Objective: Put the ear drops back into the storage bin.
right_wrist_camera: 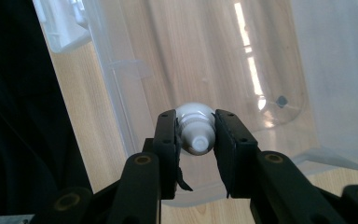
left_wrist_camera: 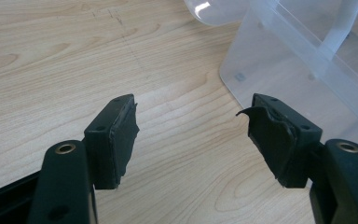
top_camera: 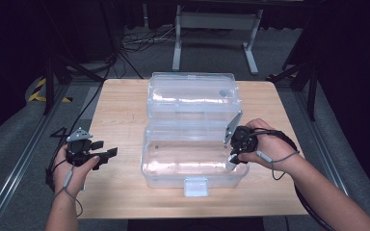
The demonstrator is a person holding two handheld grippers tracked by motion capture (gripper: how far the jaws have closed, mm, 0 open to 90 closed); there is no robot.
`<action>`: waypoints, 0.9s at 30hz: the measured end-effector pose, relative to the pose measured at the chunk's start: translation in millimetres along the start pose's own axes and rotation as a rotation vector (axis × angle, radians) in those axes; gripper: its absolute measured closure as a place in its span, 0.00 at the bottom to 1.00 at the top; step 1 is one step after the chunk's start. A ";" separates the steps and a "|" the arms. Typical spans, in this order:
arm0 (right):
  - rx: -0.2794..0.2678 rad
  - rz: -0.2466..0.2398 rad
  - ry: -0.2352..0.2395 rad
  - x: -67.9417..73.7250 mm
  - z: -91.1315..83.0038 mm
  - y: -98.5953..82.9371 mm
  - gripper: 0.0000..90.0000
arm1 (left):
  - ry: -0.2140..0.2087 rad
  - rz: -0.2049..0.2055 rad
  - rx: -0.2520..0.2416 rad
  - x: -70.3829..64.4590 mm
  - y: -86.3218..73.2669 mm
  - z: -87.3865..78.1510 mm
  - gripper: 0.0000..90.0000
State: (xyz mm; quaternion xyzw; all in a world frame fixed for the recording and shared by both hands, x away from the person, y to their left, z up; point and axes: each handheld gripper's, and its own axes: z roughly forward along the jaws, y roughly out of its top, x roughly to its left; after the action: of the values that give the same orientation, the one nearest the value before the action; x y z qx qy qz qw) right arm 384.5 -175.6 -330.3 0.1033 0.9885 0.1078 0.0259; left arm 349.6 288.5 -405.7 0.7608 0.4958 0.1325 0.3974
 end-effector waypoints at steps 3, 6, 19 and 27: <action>0.004 0.000 0.010 0.2 9.1 -1.7 0.80 | 0.001 0.001 0.001 -0.1 0.0 0.0 0.37; 0.019 0.001 0.017 0.5 18.2 -4.0 0.80 | 0.004 0.002 0.002 -0.1 0.0 -0.1 0.37; 0.047 -0.004 0.045 -4.5 41.9 -11.6 0.80 | 0.010 0.006 0.008 -1.2 0.4 0.1 0.37; 0.067 -0.010 0.052 -3.5 49.8 -11.7 0.80 | 0.011 0.010 0.008 -1.3 0.3 0.2 0.37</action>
State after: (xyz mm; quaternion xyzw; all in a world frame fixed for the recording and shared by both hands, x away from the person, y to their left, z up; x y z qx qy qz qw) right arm 389.2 -177.2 -381.3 0.0965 0.9923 0.0773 -0.0025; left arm 349.3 287.3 -405.4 0.7640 0.4948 0.1365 0.3910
